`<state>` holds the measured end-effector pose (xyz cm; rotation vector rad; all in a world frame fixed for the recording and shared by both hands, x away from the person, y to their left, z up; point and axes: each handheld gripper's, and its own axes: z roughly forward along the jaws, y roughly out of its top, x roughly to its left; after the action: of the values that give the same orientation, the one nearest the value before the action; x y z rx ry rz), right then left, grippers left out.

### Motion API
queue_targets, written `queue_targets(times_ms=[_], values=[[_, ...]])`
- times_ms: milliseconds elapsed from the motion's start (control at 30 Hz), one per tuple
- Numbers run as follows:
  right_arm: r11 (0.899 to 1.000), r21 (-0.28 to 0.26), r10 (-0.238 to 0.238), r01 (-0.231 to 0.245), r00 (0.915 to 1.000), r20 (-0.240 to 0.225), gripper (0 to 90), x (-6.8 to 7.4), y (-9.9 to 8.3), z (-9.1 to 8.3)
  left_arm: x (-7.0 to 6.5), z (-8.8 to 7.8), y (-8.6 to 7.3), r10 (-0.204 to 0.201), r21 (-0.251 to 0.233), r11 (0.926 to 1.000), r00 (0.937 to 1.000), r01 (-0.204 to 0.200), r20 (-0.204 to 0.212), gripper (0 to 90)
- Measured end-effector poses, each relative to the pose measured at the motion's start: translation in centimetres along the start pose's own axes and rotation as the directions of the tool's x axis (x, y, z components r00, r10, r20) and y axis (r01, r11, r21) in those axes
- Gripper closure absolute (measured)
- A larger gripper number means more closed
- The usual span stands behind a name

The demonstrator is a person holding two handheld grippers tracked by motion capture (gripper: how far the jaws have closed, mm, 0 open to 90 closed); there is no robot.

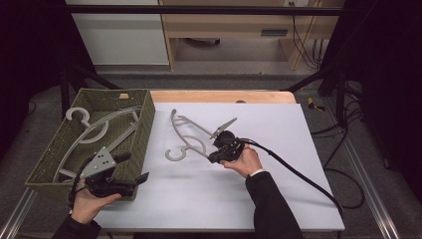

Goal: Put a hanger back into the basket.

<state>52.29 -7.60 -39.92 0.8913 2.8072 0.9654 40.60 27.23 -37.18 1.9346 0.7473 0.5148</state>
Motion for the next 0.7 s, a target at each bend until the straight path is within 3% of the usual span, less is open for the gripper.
queue_targets(times_ms=[200,467,700], values=[[0.999,-0.039,-0.015,0.013,0.9992,-0.038,82.5,0.3,-1.0,-3.1,-0.1,0.0,0.1,0.012,0.002,0.9999,0.9999,-0.012,0.000,11.4],[0.996,-0.082,-0.026,0.021,0.9979,-0.060,82.6,0.6,-2.2,-5.5,-0.4,0.4,0.2,0.043,0.018,0.9989,0.9991,-0.043,0.003,11.3],[0.994,-0.102,-0.038,0.029,0.9949,-0.093,82.7,1.2,-2.6,-6.9,-0.9,1.1,0.9,0.106,0.047,0.9933,0.9944,-0.105,0.002,11.1]])
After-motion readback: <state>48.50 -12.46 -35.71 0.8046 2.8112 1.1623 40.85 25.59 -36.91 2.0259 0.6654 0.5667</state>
